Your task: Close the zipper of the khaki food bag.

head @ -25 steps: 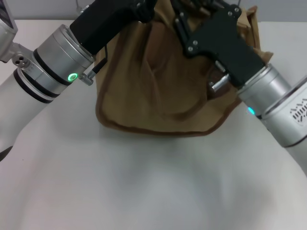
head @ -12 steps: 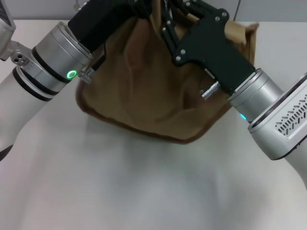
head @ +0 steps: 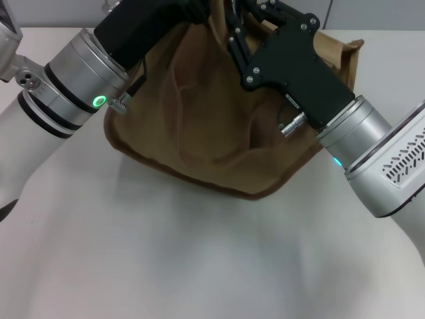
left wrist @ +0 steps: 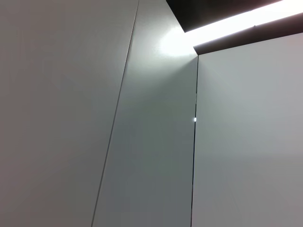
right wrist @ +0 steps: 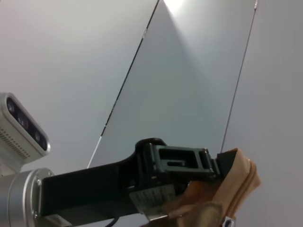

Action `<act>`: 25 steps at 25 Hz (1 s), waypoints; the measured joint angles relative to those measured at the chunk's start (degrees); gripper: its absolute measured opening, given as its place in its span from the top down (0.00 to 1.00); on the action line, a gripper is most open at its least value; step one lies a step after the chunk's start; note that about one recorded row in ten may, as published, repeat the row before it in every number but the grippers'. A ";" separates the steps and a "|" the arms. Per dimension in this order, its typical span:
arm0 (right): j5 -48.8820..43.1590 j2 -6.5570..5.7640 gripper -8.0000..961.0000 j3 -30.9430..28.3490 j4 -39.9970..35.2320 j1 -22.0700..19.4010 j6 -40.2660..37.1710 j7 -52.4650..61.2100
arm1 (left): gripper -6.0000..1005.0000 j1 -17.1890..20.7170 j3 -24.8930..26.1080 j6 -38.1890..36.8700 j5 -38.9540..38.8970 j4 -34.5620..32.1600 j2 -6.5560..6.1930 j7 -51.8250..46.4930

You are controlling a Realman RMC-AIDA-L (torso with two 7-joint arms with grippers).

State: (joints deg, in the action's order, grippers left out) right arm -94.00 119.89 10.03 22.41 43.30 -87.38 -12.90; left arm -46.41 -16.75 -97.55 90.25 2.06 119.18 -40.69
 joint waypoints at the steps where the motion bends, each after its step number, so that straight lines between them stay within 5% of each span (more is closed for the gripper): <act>1: -0.02 0.00 0.76 -0.11 0.02 -0.03 0.06 0.00 | 0.97 0.00 0.02 0.08 0.00 -0.01 0.00 0.01; 16: -0.14 -0.01 0.98 -0.20 -0.27 -0.55 -0.46 0.07 | 0.97 0.13 0.30 0.84 0.01 -0.01 0.00 0.31; 25: -0.22 -0.01 0.98 -0.25 -0.49 -3.90 -4.89 -0.08 | 0.97 2.33 3.54 2.10 0.04 0.08 0.01 2.10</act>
State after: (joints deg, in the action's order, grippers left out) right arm -94.22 119.88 9.78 21.92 39.40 -92.27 -12.98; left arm -44.08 -13.21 -95.45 90.29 2.14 119.18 -38.59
